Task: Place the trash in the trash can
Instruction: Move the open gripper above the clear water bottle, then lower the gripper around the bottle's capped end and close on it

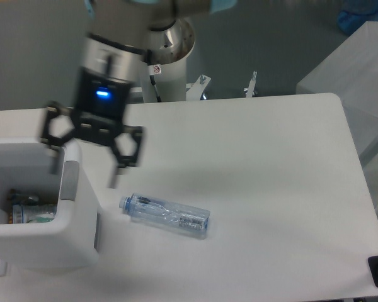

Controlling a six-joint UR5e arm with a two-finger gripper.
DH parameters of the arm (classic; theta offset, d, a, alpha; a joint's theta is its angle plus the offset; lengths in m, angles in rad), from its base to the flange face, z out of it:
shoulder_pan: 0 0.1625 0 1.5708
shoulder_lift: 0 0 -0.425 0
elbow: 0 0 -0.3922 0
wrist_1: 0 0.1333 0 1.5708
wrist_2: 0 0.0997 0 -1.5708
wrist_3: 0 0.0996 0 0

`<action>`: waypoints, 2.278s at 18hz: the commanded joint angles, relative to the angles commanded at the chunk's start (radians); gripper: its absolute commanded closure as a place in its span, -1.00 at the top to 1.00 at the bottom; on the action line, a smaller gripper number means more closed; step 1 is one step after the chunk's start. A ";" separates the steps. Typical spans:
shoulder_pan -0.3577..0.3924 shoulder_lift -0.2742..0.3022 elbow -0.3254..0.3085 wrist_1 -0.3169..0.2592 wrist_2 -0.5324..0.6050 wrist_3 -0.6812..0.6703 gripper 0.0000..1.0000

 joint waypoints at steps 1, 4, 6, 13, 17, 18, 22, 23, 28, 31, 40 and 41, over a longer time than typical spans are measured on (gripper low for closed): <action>0.003 -0.006 0.006 0.014 0.011 -0.003 1.00; 0.015 -0.009 0.005 0.019 0.139 0.012 1.00; 0.020 -0.023 0.003 0.017 0.150 0.114 1.00; 0.025 -0.115 0.000 0.005 0.152 0.633 1.00; 0.025 -0.140 -0.026 -0.014 0.167 0.798 1.00; 0.026 -0.143 -0.056 -0.017 0.169 0.945 1.00; 0.017 -0.141 -0.123 -0.047 0.279 1.193 1.00; 0.014 -0.144 -0.132 -0.060 0.299 1.254 1.00; -0.081 -0.172 -0.129 -0.156 0.417 1.394 1.00; -0.145 -0.201 -0.127 -0.175 0.527 1.394 1.00; -0.248 -0.261 -0.136 -0.167 0.589 1.351 1.00; -0.250 -0.272 -0.144 -0.167 0.589 1.351 1.00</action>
